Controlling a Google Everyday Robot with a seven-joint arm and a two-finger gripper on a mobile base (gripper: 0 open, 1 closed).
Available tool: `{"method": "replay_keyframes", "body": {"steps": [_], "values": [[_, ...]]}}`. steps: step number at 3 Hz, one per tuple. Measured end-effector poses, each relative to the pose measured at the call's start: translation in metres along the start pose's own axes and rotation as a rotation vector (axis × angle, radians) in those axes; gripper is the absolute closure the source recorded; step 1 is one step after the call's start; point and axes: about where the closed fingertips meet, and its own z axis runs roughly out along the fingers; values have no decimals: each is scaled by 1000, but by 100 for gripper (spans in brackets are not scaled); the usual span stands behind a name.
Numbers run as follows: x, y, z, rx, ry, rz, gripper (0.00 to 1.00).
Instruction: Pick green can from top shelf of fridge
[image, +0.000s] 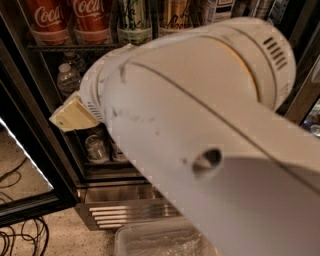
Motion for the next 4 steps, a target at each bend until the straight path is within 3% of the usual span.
{"method": "replay_keyframes", "body": {"steps": [1, 3, 4], "values": [[3, -5, -3, 25, 1, 19, 0], [3, -5, -3, 25, 1, 19, 0], [1, -31, -7, 90, -22, 27, 0]]}}
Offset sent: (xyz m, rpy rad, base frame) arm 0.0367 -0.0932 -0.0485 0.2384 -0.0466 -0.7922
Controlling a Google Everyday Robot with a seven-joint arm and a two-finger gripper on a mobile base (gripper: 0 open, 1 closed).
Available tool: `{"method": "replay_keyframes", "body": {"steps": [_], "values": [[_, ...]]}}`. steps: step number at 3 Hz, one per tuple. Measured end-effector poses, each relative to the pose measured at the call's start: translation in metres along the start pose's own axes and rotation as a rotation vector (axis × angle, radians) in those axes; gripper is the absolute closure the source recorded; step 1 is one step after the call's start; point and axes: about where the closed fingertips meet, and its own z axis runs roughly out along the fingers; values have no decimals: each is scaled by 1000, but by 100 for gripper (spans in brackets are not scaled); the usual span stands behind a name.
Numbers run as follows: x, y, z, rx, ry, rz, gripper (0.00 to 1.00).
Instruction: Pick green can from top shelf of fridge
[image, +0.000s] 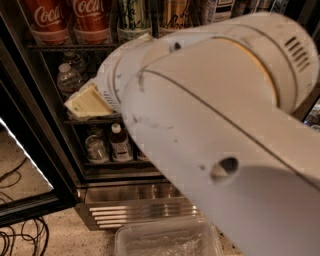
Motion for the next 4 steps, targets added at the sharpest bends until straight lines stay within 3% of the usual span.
{"method": "replay_keyframes", "body": {"steps": [1, 2, 3, 4], "values": [[7, -38, -2, 95, -30, 37, 0], [17, -64, 2, 150, -36, 73, 0], [14, -73, 15, 163, -57, 117, 0], [-16, -76, 32, 174, -123, 156, 0]]}}
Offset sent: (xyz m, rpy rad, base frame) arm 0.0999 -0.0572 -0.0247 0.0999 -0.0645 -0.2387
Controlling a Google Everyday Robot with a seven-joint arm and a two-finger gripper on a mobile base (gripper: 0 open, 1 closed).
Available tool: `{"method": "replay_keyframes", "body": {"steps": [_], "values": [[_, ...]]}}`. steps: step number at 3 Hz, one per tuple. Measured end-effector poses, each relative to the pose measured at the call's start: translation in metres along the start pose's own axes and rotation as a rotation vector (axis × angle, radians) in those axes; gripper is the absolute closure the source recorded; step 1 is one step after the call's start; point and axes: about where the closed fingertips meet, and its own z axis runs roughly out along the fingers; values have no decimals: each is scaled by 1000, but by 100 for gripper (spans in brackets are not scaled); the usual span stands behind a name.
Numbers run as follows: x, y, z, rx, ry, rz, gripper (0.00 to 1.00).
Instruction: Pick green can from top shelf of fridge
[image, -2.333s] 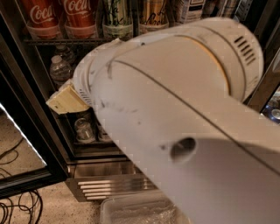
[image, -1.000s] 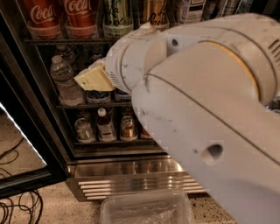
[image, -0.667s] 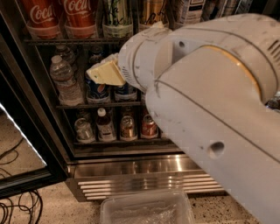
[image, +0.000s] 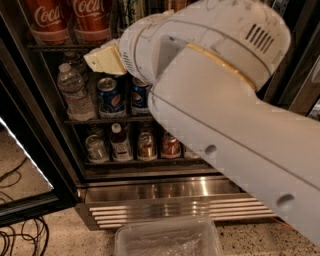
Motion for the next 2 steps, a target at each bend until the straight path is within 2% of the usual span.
{"method": "replay_keyframes", "body": {"steps": [2], "values": [[-7, 3, -5, 11, -13, 2, 0]]}}
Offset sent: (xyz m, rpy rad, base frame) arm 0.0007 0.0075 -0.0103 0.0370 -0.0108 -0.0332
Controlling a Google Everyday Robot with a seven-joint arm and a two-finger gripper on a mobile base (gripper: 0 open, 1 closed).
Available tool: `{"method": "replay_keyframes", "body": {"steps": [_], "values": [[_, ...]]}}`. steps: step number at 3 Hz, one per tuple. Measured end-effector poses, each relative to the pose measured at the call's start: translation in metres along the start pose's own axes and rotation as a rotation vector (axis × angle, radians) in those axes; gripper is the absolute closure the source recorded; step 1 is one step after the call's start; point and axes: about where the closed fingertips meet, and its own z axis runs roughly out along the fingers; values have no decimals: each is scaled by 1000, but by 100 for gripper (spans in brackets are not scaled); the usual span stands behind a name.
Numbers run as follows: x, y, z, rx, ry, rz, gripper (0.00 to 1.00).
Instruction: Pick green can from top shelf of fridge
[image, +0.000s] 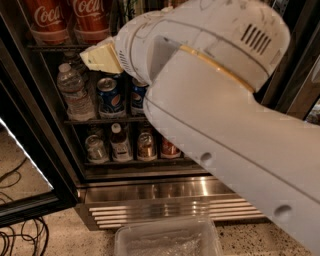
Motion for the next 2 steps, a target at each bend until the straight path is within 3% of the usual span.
{"method": "replay_keyframes", "body": {"steps": [1, 2], "values": [[-11, 4, 0, 24, -28, 25, 12], [-21, 10, 9, 44, -57, 75, 12]]}}
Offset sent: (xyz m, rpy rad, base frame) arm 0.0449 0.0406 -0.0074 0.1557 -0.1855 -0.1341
